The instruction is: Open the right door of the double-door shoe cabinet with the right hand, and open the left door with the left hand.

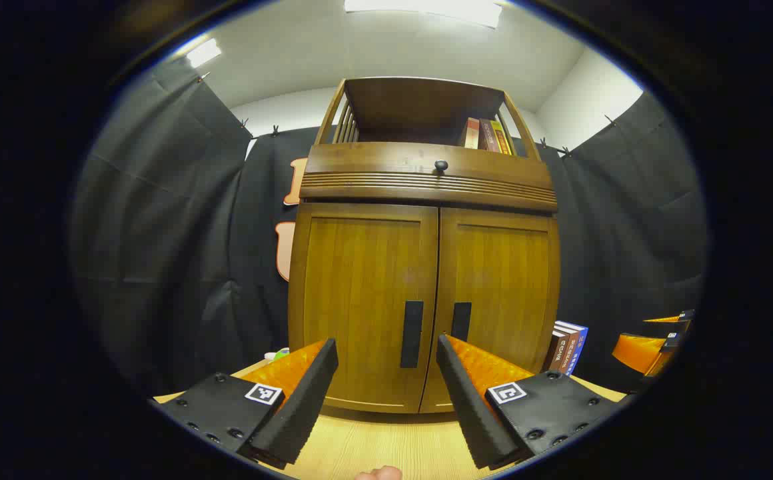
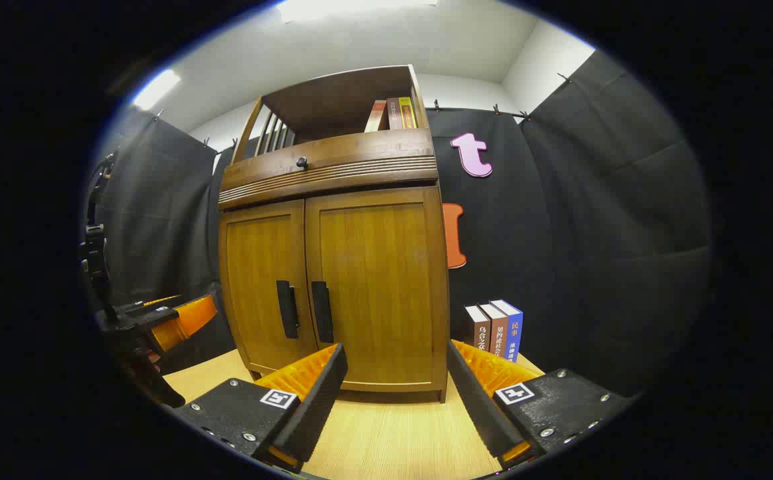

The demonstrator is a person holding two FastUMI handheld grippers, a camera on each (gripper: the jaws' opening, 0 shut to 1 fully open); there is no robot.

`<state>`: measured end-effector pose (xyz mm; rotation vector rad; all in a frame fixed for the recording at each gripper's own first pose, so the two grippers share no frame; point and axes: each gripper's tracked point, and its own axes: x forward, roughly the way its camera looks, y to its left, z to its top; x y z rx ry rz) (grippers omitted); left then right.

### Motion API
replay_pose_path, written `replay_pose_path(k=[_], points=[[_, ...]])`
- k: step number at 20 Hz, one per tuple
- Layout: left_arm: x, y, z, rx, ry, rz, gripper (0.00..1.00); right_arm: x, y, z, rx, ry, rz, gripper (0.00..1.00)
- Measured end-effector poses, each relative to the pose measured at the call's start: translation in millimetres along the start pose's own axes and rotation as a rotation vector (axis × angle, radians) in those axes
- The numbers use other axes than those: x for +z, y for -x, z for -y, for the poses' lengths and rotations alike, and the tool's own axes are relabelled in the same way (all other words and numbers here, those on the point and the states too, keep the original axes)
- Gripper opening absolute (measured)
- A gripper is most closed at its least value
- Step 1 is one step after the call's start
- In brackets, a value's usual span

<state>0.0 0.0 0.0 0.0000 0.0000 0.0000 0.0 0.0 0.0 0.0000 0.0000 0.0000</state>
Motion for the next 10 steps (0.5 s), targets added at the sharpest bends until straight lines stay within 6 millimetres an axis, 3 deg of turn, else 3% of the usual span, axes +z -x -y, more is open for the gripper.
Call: replay_pose_path(k=[3,10], points=[[2.7,-2.5,-8.6,0.006,-0.002,0.005,0.94,1.4,-0.6,-2.4,-0.007,0.003,0.002,0.93],[4.8,-2.0,-30.7,0.023,-0.018,0.019,0.97,0.2,-7.8,-19.4,-0.007,0.001,0.003,0.93]])
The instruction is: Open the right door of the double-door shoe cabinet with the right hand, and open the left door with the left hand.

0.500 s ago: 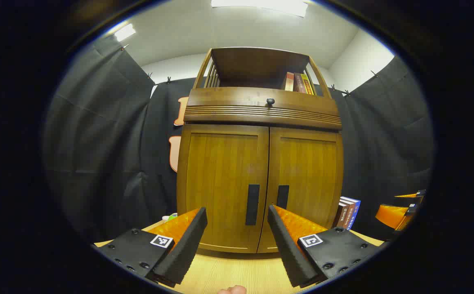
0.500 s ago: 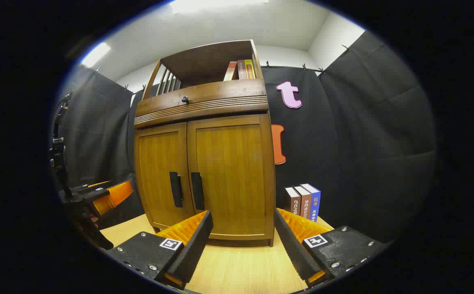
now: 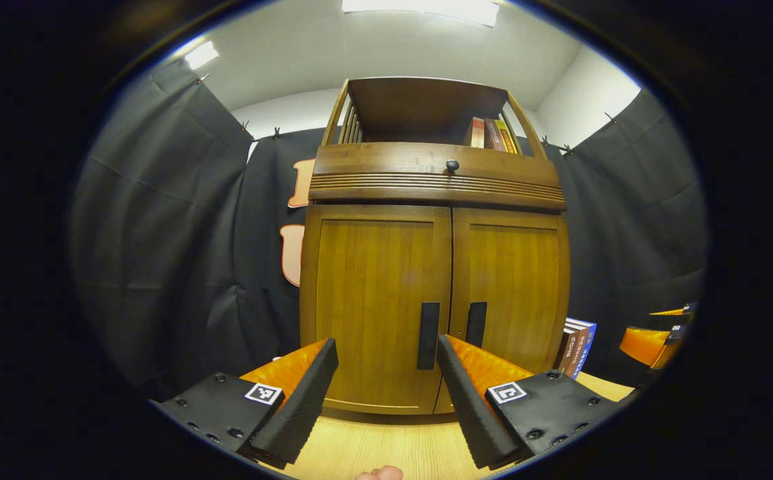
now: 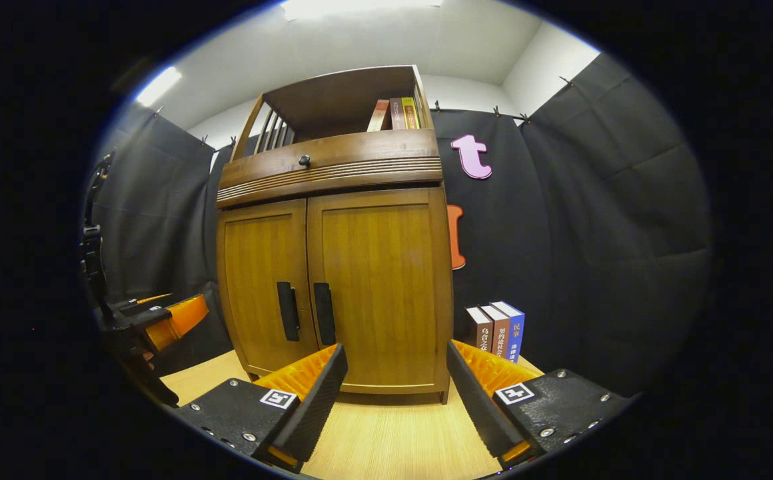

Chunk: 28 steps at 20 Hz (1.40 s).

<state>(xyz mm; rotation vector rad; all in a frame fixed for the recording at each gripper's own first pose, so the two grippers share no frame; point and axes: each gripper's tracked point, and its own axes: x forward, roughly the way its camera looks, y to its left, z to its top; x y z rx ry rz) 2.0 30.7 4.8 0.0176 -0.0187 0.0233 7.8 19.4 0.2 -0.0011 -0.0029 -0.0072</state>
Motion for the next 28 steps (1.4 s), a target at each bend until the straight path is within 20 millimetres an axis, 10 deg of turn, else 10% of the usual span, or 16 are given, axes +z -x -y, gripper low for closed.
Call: replay_pose_path(k=[18,28], points=[[-10.3,-0.1,-23.6,0.074,0.006,-0.019,0.94,2.7,-27.6,-23.4,0.073,0.017,-0.003,0.93],[-3.7,3.9,-33.2,0.065,0.029,-0.015,0.95,7.9,-140.6,-91.3,0.176,-0.012,0.023,0.93]])
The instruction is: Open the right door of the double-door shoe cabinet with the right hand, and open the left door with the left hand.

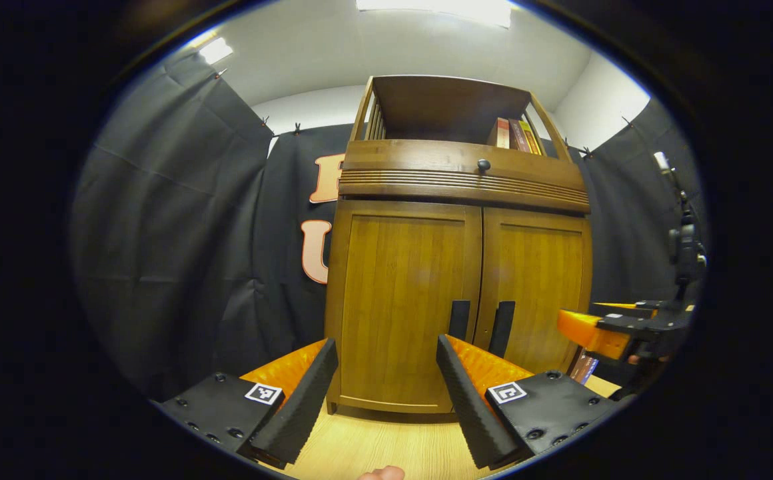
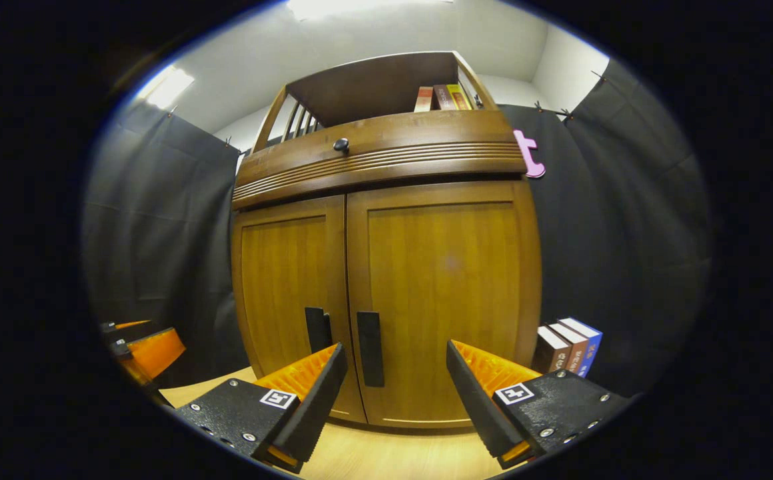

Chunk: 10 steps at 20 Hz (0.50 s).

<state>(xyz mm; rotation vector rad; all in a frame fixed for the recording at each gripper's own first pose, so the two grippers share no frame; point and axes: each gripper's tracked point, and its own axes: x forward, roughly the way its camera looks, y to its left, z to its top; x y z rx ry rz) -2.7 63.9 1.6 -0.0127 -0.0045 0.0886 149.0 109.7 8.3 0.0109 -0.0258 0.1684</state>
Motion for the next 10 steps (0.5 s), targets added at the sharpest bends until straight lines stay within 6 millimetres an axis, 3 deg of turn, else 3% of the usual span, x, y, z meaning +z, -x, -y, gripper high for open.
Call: replay_pose_path(k=[1,3,6,10], points=[[0.2,1.4,-3.2,0.001,-0.001,-0.001,0.99,-2.2,-16.1,-4.3,0.002,0.001,0.000,0.93],[1.7,3.5,-10.3,0.005,-0.004,0.001,0.94,-9.6,-44.8,-10.0,-0.013,0.000,-0.004,0.93],[3.3,6.6,-22.5,0.013,-0.014,0.005,0.95,-35.3,-82.2,-2.3,-0.066,-0.012,-0.068,0.93],[4.7,9.5,-36.8,0.029,-0.051,0.014,0.95,-56.5,-109.9,1.0,-0.106,0.001,-0.103,0.93]])
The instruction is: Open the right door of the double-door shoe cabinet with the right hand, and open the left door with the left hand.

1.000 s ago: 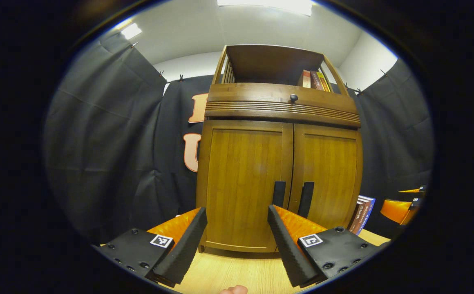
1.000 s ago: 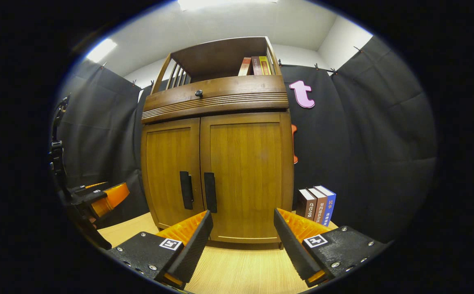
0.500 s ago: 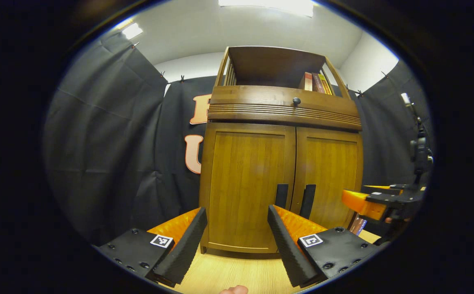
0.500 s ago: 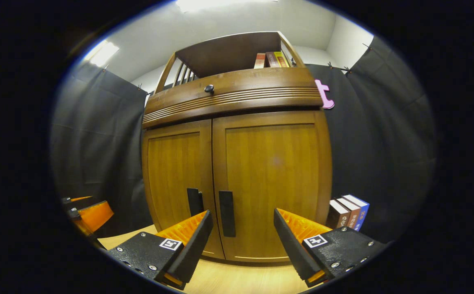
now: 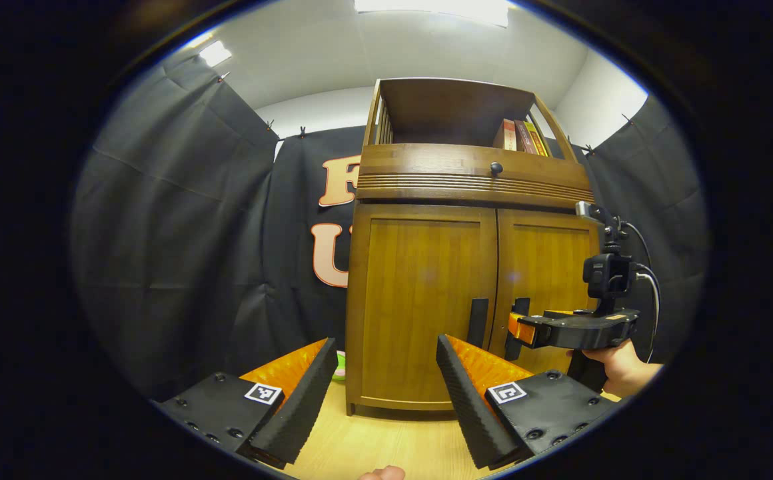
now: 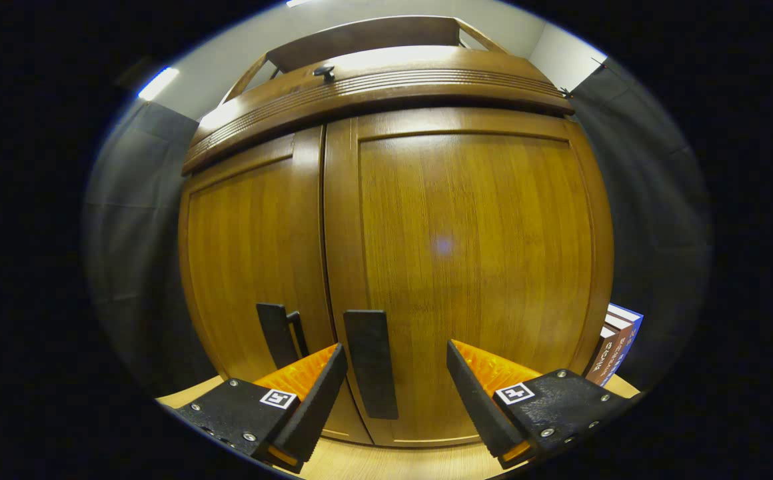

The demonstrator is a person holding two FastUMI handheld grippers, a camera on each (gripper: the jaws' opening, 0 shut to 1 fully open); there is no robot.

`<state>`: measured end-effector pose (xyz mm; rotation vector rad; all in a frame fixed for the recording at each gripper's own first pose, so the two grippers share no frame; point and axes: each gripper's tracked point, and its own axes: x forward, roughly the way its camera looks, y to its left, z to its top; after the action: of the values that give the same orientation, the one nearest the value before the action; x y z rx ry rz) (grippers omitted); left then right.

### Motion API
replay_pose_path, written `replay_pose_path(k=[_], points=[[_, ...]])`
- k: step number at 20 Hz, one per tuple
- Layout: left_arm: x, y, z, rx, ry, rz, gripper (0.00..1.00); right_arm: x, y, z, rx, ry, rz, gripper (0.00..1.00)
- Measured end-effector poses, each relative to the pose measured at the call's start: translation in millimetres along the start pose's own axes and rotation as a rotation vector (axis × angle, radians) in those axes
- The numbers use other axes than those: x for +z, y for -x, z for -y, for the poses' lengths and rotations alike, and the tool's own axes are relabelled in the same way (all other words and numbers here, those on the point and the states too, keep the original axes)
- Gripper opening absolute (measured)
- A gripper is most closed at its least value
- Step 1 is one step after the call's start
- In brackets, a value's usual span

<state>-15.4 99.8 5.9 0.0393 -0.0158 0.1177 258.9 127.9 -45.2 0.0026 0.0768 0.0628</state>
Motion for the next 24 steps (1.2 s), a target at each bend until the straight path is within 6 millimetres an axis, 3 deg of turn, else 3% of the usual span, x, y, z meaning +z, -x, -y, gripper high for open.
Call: replay_pose_path(k=[9,10,11,14,19,21,24], points=[[0.0,-7.6,-5.2,-0.016,-0.036,0.021,0.99,-7.4,-16.9,0.7,-0.041,0.041,0.028,0.92],[0.6,-8.6,-3.9,-0.021,-0.035,0.022,0.99,-9.8,-15.9,-0.4,-0.036,0.028,0.028,1.00],[1.0,-11.1,-3.2,-0.026,-0.033,0.024,0.99,-10.6,-15.4,-0.9,-0.033,0.014,0.023,0.88],[3.1,-12.2,3.3,-0.037,-0.030,0.036,0.95,-13.8,-16.5,-5.9,-0.023,-0.015,0.006,0.80],[3.6,-13.7,11.0,-0.062,-0.042,0.037,0.99,-13.1,-18.1,-24.9,0.034,0.031,0.029,0.36],[1.1,-11.2,14.9,-0.067,-0.032,0.030,0.95,-19.0,-18.1,-27.0,0.082,0.061,0.018,0.35],[-2.9,-8.6,22.2,-0.076,-0.020,0.009,0.96,-53.4,-11.4,-22.2,0.126,0.008,-0.084,0.35]])
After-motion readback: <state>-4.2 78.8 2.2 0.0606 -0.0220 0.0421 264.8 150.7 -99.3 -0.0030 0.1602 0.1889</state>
